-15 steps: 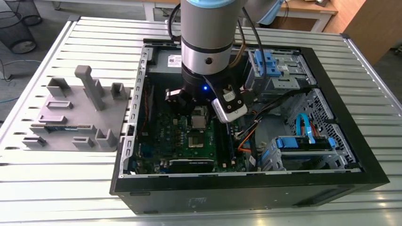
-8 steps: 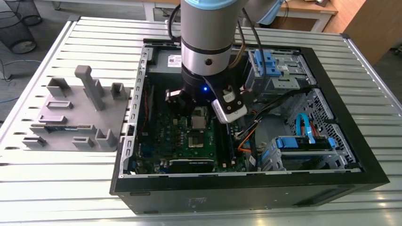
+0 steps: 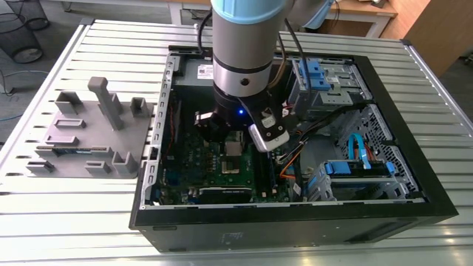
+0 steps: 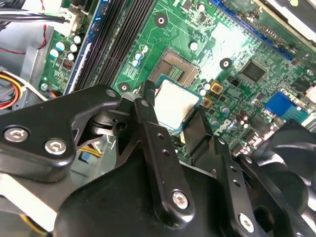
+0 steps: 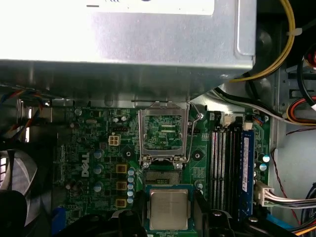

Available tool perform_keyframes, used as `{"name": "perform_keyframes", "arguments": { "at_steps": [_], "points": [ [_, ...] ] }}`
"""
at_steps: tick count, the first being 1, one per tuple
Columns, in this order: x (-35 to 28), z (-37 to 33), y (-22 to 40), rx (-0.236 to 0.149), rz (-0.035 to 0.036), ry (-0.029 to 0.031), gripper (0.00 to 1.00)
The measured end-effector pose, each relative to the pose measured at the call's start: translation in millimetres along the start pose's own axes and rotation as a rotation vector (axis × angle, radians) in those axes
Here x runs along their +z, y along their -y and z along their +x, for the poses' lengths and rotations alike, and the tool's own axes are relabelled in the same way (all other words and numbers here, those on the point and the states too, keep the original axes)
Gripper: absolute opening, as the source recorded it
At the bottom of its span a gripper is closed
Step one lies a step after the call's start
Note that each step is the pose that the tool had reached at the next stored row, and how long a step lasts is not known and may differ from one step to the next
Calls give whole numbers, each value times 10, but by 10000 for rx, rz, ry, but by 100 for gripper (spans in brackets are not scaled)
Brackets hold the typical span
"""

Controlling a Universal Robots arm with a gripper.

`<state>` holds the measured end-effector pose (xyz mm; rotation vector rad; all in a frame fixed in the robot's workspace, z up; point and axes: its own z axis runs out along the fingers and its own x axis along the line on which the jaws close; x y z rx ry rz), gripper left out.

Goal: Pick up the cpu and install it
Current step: 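Place the cpu into insertion slot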

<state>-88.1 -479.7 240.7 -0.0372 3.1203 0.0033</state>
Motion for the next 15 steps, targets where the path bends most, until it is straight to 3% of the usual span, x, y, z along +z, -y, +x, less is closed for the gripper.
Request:
{"name": "perform_keyframes", "arguments": {
  "at_steps": [15],
  "points": [
    [206, 7, 76, -65, -67, 2, 47]
  ]
}}
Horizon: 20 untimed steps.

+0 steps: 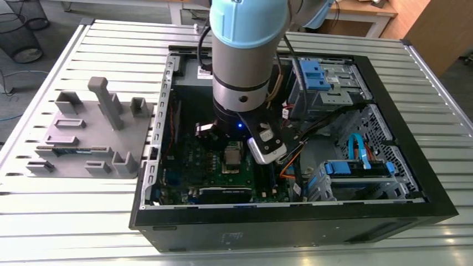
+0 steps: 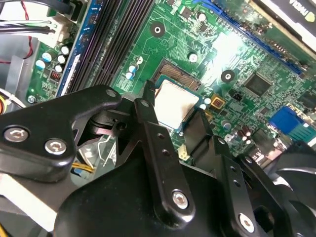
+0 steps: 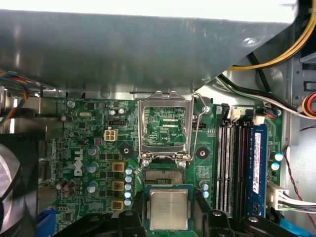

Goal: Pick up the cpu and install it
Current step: 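Place the cpu into insertion slot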

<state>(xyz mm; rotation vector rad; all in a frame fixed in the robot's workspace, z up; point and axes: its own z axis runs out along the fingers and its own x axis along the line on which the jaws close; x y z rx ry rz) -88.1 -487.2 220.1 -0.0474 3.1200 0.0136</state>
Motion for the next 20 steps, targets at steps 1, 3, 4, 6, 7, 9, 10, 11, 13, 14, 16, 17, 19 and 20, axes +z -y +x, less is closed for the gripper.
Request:
{"name": "perform_keyframes", "arguments": {
  "at_steps": [1, 3, 4, 6, 7, 9, 10, 11, 13, 14, 16, 17, 19, 20],
  "points": [
    [10, 0, 2, 0, 1, -1, 47],
    [30, 1, 3, 0, 2, -1, 47],
    [38, 1, 3, 0, 1, 0, 47],
    [53, 1, 4, 0, 2, 0, 47],
    [59, 1, 4, 0, 2, 0, 47],
    [67, 2, 5, 0, 4, -1, 47],
    [71, 2, 5, 1, 3, 0, 47],
    [75, 4, 5, 1, 3, 0, 47],
    [81, 15, 5, 3, 3, 0, 47],
    [84, 24, 5, 5, 2, 0, 47],
    [95, 36, 9, 12, 2, 0, 47],
    [103, 36, 16, 11, 4, -1, 47],
    [124, 38, 27, 14, 1, 1, 47],
    [135, 38, 31, 14, 1, 1, 47]
  ]
}}
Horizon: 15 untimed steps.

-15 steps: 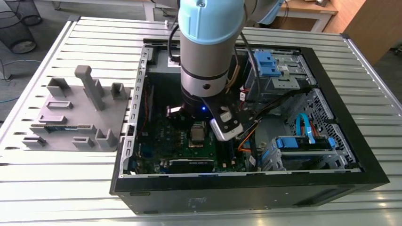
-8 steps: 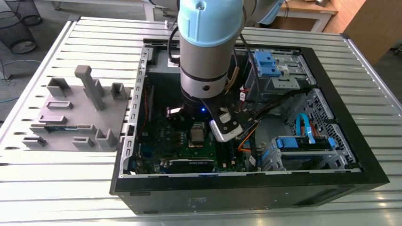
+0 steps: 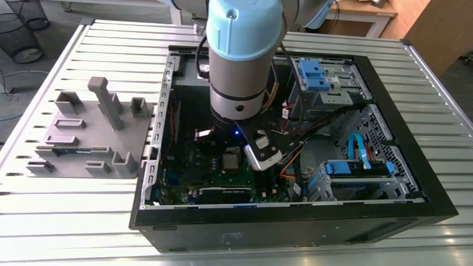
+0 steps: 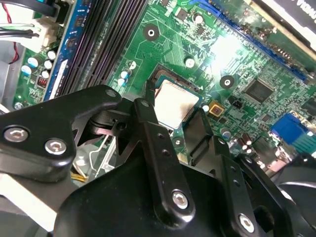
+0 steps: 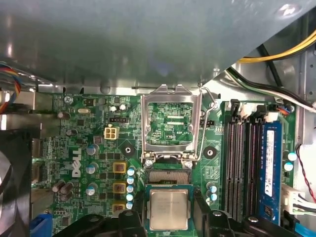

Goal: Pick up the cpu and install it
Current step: 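Place the cpu into insertion slot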

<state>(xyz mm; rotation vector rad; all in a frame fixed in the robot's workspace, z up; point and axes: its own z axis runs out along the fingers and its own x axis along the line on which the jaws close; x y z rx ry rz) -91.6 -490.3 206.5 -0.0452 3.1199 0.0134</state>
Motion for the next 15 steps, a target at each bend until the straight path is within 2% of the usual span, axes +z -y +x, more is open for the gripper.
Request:
{"name": "perform_keyframes", "arguments": {
  "at_steps": [10, 15],
  "points": [
    [78, -32, 5, -1, 1, -1, 47],
    [86, -41, 6, 0, 4, -2, 47]
  ]
}}
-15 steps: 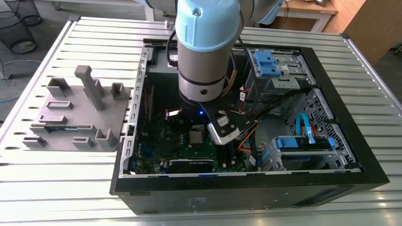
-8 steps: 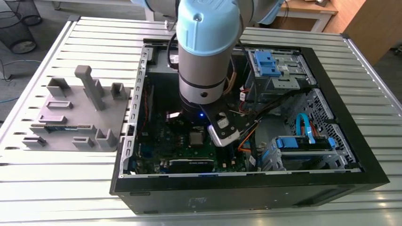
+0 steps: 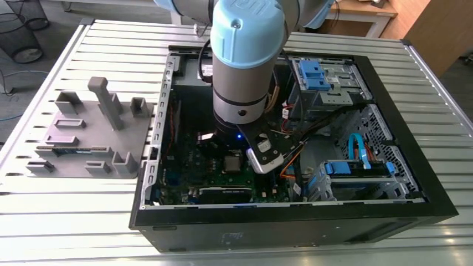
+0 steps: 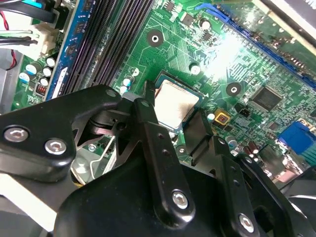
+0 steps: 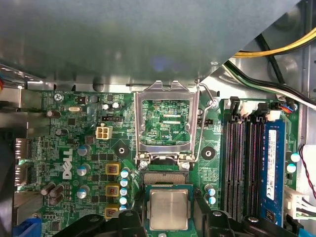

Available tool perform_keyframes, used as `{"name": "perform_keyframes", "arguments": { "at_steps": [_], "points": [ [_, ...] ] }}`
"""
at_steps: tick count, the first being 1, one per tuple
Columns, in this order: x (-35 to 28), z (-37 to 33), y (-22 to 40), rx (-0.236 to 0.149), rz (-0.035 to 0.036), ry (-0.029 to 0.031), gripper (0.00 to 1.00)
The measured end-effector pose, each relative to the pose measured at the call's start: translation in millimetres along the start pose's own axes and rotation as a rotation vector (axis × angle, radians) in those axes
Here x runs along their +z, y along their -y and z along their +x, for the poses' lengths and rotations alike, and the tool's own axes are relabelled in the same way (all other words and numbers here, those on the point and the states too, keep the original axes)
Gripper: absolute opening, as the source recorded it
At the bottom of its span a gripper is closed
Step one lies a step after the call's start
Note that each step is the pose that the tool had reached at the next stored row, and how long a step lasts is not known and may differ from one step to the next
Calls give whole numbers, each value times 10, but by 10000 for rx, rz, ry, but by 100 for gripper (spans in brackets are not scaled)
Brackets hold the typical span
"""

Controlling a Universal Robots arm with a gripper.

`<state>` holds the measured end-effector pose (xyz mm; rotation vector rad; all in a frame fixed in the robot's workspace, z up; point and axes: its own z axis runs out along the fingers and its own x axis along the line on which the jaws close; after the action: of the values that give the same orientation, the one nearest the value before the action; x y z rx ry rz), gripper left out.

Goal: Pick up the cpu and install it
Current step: 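Place the cpu into insertion slot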

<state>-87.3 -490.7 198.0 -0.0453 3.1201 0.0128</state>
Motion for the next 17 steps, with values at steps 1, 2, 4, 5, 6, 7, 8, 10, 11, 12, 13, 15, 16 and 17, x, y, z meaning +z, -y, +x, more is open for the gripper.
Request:
{"name": "perform_keyframes", "arguments": {
  "at_steps": [1, 2, 4, 5, 6, 7, 8, 10, 11, 12, 13, 15, 16, 17],
  "points": [
    [1, 0, -1, 0, -1, 0, 47],
    [5, 3, -6, 0, -5, 2, 47],
    [11, 17, -17, 0, -5, 2, 47],
    [13, 23, -18, 0, -4, 1, 47],
    [18, 25, -18, 0, -1, 0, 47],
    [27, 25, -19, -1, -4, 2, 47],
    [41, 25, -18, -2, -3, 1, 47],
    [65, 26, -18, -1, -3, 1, 47],
    [69, 26, -18, -1, -2, 1, 47],
    [69, 27, -19, -1, -2, 0, 47],
    [70, 27, -20, 0, -4, 0, 47],
    [72, 26, -21, -1, -7, 1, 47],
    [72, 27, -21, -1, -8, 0, 47],
    [73, 27, -21, 0, -15, 1, 47]
  ]
}}
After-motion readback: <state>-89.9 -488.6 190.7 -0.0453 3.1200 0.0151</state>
